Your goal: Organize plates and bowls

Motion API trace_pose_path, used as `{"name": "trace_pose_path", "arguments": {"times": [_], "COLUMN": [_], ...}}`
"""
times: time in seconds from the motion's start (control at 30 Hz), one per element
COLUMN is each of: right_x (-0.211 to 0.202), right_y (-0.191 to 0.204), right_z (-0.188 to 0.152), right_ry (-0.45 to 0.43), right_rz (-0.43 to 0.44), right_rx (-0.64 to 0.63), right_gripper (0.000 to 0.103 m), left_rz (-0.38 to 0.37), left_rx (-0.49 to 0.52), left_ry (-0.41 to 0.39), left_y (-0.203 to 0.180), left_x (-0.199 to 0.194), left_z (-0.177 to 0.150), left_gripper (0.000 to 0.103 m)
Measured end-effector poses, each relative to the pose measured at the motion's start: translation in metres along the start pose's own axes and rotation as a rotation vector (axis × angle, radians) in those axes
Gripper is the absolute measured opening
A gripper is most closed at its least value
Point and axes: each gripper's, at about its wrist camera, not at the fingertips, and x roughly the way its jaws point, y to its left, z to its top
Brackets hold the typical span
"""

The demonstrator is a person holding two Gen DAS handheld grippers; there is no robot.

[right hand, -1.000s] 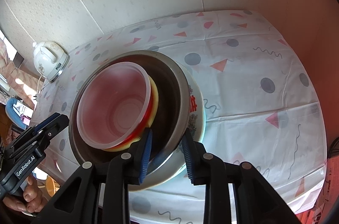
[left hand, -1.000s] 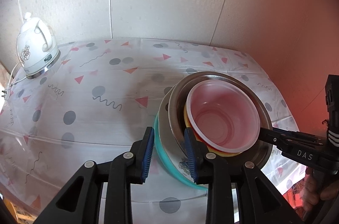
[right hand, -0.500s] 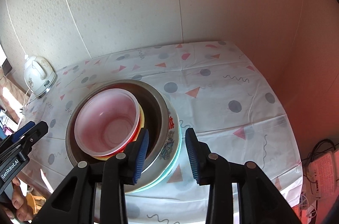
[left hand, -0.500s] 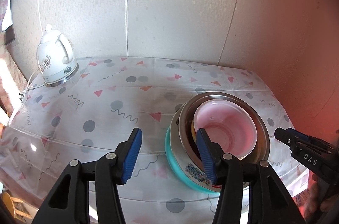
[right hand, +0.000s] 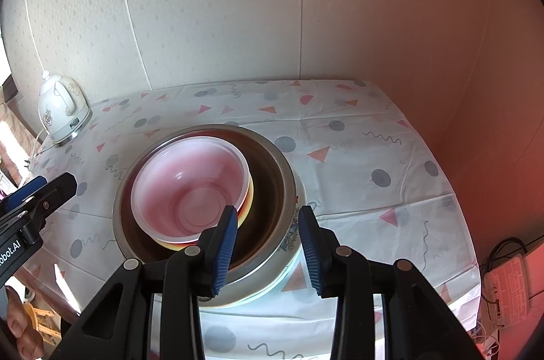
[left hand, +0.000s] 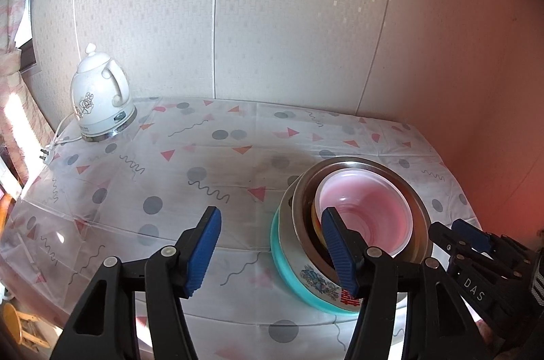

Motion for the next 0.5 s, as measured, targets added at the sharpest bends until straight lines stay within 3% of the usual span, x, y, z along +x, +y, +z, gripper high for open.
{"name": "trace_pose_path", "arguments": {"times": [0.5], "right_x": [0.0013], "right_y": [0.0014], "right_z": [-0.0005], "right_ry": [0.006], "right_rz": [0.011], "right_rx": [0.0], "right_gripper": [0.038], "left_rz": [0.002], "left_rx": [0.017], "left_ry": [-0.005], "left_y": [-0.004], "left_x": [-0.002], "left_z": [-0.0009], "left_gripper": [0.066]}}
